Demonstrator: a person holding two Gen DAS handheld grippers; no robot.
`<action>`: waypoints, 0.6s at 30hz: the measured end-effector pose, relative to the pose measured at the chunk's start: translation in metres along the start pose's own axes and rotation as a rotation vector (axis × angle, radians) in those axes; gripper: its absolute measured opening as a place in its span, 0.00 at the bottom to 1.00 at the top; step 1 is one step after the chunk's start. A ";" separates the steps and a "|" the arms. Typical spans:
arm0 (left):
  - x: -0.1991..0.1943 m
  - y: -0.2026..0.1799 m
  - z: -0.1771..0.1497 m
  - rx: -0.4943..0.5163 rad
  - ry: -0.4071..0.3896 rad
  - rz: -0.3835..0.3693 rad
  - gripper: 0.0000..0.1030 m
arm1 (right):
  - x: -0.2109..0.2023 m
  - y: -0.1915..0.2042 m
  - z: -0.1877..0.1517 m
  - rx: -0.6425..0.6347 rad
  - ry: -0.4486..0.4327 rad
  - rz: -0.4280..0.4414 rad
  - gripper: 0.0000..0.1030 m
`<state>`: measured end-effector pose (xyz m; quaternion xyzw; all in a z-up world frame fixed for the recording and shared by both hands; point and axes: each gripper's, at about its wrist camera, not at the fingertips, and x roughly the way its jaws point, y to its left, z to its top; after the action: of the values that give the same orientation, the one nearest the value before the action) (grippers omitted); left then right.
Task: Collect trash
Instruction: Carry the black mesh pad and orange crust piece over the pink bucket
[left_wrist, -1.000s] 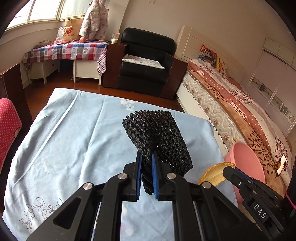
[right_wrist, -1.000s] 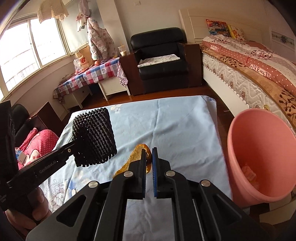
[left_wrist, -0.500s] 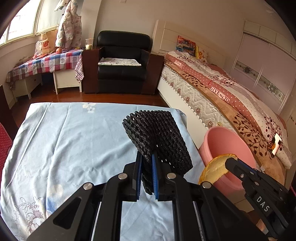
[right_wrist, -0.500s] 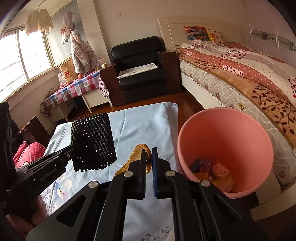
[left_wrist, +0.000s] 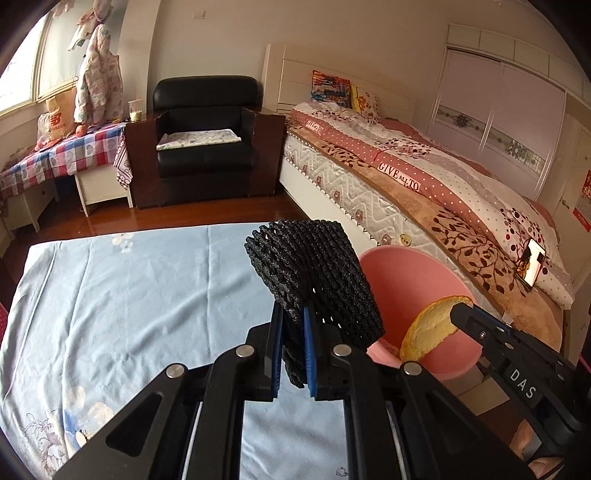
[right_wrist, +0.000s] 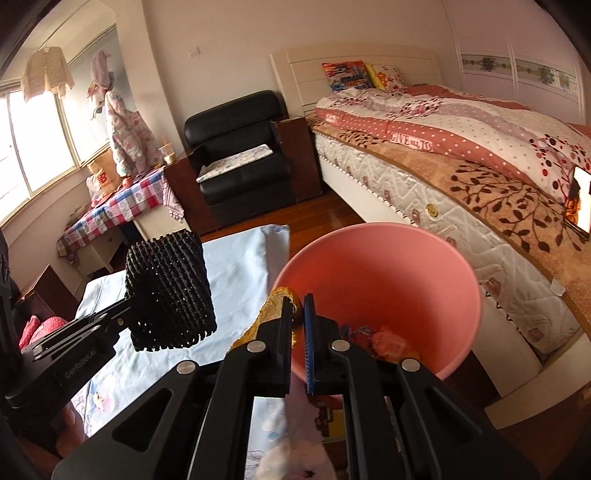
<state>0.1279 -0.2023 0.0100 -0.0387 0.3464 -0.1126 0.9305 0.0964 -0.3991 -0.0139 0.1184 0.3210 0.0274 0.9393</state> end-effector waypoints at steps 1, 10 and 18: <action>0.001 -0.005 0.001 0.007 0.000 -0.005 0.09 | -0.001 -0.005 0.001 0.007 -0.005 -0.006 0.06; 0.019 -0.047 0.003 0.066 0.017 -0.058 0.09 | -0.007 -0.038 0.007 0.043 -0.029 -0.063 0.06; 0.036 -0.069 0.005 0.086 0.033 -0.101 0.09 | -0.005 -0.061 0.009 0.067 -0.033 -0.115 0.06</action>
<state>0.1453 -0.2784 0.0015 -0.0142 0.3543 -0.1748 0.9186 0.0963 -0.4604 -0.0182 0.1314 0.3126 -0.0391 0.9399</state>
